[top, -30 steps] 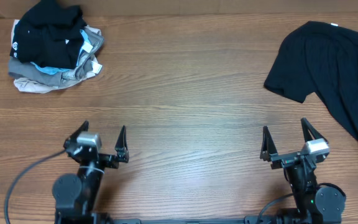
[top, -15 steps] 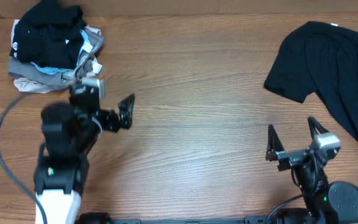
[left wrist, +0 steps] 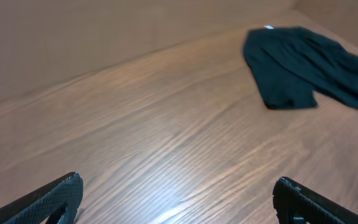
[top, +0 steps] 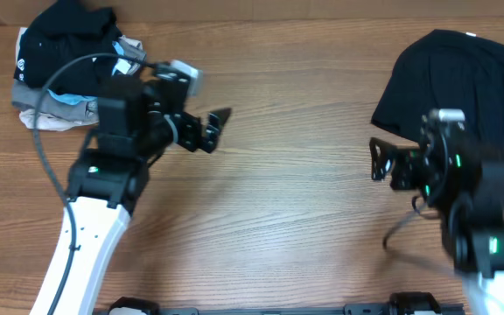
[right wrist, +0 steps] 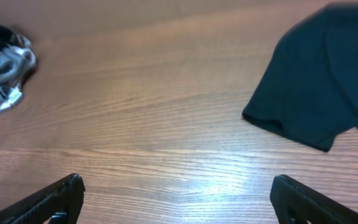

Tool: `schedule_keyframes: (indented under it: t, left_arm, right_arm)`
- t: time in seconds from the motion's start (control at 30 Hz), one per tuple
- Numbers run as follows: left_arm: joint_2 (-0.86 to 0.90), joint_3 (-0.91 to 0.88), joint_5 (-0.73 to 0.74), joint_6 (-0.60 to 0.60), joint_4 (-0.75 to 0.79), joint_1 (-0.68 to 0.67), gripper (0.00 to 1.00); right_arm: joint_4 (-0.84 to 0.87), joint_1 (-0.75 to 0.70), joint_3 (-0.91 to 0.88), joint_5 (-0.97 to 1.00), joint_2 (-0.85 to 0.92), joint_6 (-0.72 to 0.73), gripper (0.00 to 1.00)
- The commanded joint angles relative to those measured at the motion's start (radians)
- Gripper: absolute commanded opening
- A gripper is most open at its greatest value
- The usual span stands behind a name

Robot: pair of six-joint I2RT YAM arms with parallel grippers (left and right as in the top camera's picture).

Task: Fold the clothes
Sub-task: 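Reach the right gripper to the black T-shirt and grasp its edge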

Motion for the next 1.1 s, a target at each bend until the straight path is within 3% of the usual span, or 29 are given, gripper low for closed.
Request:
schedule_keyframes:
  t: [0.0, 0.13, 0.43, 0.57, 0.77, 1.07]
  left_arm:
    - [0.02, 0.028, -0.055, 0.138, 0.018, -0.071, 1.0]
    - [0.041, 0.028, -0.044, 0.17, 0.053, -0.109, 1.0]
    - [0.106, 0.028, 0.046, 0.129, 0.138, -0.117, 1.0]
    - [0.158, 0.028, 0.046, 0.085, 0.167, -0.117, 1.0]
    - [0.207, 0.028, -0.016, 0.018, 0.162, -0.117, 1.0]
    - [0.217, 0.028, -0.112, -0.001, 0.158, -0.117, 1.0]
  right_arm:
    - [-0.082, -0.03, 0.181, -0.06, 0.184, 0.009, 1.0]
    - [-0.135, -0.06, 0.312, -0.111, 0.364, 0.009, 1.0]
    - [0.04, -0.082, 0.332, -0.085, 0.587, 0.039, 0.99]
    - [0.096, -0.087, 0.332, 0.028, 0.674, 0.103, 0.88]
    - [0.124, -0.085, 0.332, 0.248, 0.797, 0.17, 0.88]
    - [0.182, -0.085, 0.332, 0.276, 0.942, 0.171, 0.88]
